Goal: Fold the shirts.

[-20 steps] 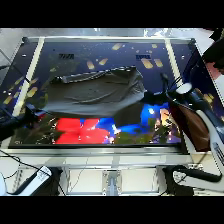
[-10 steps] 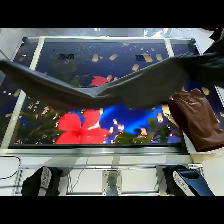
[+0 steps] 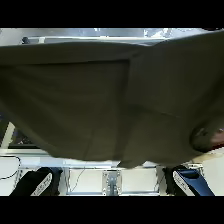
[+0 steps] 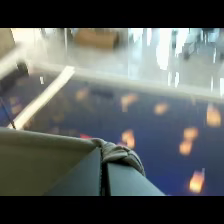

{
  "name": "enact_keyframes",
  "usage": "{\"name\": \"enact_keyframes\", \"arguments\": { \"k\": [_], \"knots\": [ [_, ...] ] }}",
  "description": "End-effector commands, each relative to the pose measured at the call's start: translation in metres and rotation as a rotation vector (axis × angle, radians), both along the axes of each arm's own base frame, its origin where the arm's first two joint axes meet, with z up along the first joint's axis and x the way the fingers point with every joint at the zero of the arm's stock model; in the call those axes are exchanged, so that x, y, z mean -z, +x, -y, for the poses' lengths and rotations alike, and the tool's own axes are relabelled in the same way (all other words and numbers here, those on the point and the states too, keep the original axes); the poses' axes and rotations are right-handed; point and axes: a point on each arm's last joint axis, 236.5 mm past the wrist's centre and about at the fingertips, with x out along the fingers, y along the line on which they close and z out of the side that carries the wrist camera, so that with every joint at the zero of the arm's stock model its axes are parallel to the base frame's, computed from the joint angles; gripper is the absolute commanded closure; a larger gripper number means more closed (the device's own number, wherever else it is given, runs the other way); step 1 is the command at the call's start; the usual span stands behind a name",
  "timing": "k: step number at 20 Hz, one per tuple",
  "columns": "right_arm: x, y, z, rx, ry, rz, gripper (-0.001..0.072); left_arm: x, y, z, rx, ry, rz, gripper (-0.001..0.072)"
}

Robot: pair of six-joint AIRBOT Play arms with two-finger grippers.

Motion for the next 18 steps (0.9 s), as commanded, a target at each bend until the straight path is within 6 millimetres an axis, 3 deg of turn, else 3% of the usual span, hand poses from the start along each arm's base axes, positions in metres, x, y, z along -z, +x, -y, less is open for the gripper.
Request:
{"name": "enact_keyframes", "arguments": {
  "k": [1, 3, 5, 8, 9, 11, 13, 16, 18],
  "knots": [
    [0.114, 0.068, 0.006, 0.021, -0.042, -0.353, 0.07, 0.058, 0.07, -0.002, -0.058, 0.112, -0.192, 0.0699],
    [0.192, 0.115, 0.007, 0.022, -0.053, -0.515, 0.07, 0.121, 0.124, 0.006, -0.052, 0.131, -0.33, 0.0699],
    [0.261, 0.163, 0.01, 0.046, -0.049, -0.597, 0.0701, 0.193, 0.175, -0.004, -0.072, 0.151, -0.438, 0.0699],
    [0.336, 0.243, 0.018, 0.125, 0.0, -0.588, 0.0702, 0.293, 0.236, -0.04, -0.126, 0.152, -0.545, 0.0699],
    [0.355, 0.266, 0.019, 0.151, 0.027, -0.571, 0.0702, 0.316, 0.249, -0.05, -0.149, 0.134, -0.55, 0.0699],
    [0.389, 0.304, 0.02, 0.187, 0.088, -0.559, 0.0702, 0.347, 0.272, -0.058, -0.193, 0.078, -0.525, 0.0699],
    [0.418, 0.324, 0.018, 0.194, 0.108, -0.587, 0.0701, 0.366, 0.284, -0.056, -0.177, 0.083, -0.52, 0.0698],
    [0.438, 0.325, 0.015, 0.181, 0.097, -0.639, 0.0701, 0.381, 0.284, -0.053, -0.17, 0.088, -0.549, 0.0698],
    [0.444, 0.31, 0.012, 0.152, 0.069, -0.705, 0.0701, 0.388, 0.274, -0.055, -0.182, 0.088, -0.6, 0.0698]
  ]
}}
